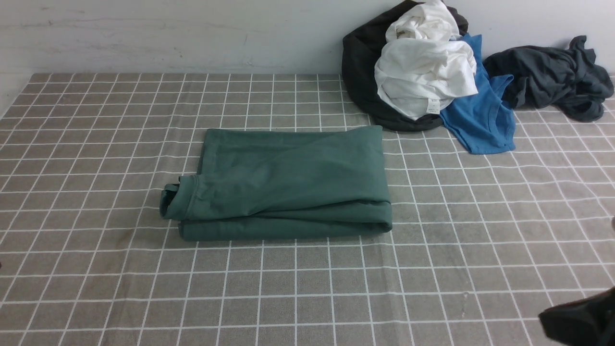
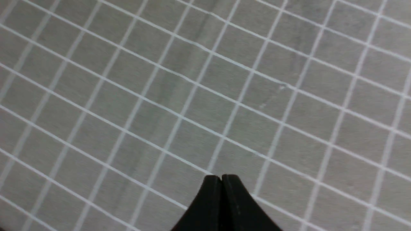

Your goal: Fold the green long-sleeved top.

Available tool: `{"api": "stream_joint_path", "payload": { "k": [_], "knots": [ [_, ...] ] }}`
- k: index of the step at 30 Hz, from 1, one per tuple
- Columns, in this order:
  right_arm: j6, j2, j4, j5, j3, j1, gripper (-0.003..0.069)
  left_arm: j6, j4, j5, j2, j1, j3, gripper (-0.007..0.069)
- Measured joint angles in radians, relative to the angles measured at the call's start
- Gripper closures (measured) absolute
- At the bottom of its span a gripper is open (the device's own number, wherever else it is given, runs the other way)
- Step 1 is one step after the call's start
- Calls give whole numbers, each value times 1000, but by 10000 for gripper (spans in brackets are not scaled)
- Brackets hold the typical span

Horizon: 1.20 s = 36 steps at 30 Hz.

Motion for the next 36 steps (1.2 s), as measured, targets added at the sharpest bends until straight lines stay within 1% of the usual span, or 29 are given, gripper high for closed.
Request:
{"api": "stream_joint_path", "payload": {
  "k": [1, 2, 4, 9, 15, 18, 27, 29, 36],
  "knots": [
    [7, 0, 38, -18, 17, 0, 673, 0, 0, 8, 0, 0, 0, 631],
    [9, 0, 48, -21, 25, 0, 673, 0, 0, 11, 0, 0, 0, 631],
    [12, 0, 162, -29, 65, 0, 673, 0, -1, 32, 0, 0, 0, 631],
    [12, 0, 238, 4, 81, 0, 673, 0, -3, 42, 0, 0, 0, 631],
    [12, 0, 252, 57, 81, 0, 673, 0, -3, 51, 0, 0, 0, 631],
    [12, -42, 251, 77, 81, -14, 673, 0, -3, 52, 0, 0, 0, 631],
    [12, -370, 222, 100, 81, -204, 673, 0, -3, 54, 0, 0, 0, 631],
    [12, -428, 221, 104, 81, -226, 673, 0, -3, 54, 0, 0, 0, 631],
    [13, -558, 226, 134, 81, -253, 673, 0, -3, 54, 0, 0, 0, 631]
  ]
}}
